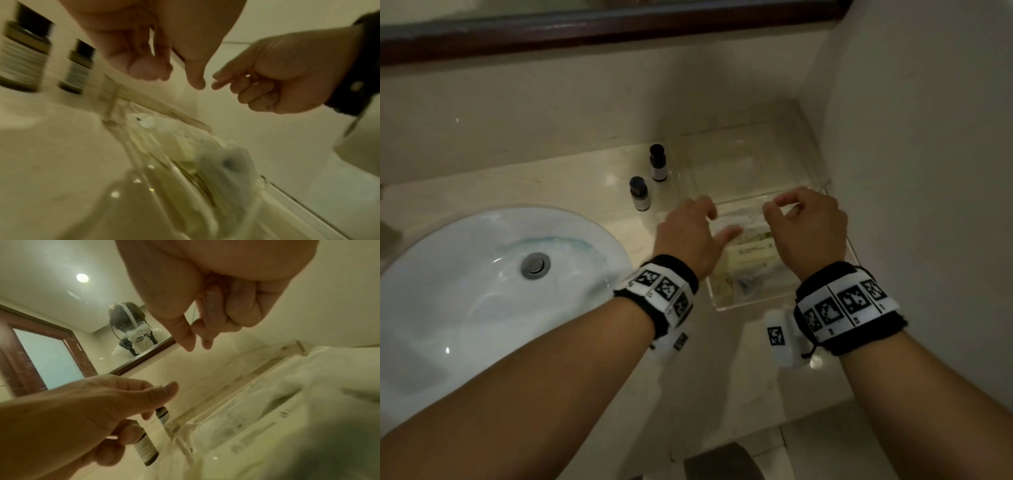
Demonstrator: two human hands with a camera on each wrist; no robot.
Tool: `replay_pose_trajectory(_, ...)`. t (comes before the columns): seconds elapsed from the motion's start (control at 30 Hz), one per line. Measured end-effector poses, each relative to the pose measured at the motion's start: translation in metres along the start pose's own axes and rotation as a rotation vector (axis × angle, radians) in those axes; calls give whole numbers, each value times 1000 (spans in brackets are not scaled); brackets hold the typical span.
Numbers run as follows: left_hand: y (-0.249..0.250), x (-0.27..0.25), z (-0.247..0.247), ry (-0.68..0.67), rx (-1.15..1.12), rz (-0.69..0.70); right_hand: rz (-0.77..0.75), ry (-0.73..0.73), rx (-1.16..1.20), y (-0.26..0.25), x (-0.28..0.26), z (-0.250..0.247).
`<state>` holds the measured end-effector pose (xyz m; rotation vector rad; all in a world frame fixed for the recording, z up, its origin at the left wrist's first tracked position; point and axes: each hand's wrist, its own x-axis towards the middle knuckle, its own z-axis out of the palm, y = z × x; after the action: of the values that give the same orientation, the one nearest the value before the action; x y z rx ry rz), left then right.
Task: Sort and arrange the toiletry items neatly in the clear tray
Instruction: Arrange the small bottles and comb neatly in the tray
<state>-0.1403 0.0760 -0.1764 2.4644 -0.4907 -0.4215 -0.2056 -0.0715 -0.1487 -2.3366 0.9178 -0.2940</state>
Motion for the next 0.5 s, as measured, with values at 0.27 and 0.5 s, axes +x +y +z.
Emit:
replay_pose_trajectory(0.27,-51,17,-44,337,-219,-329,-74,-88,17,-51,21,36)
replay_pose_trajectory(0.5,-77,38,-45,165,-180,-389,-97,-201,-17,-81,41,61)
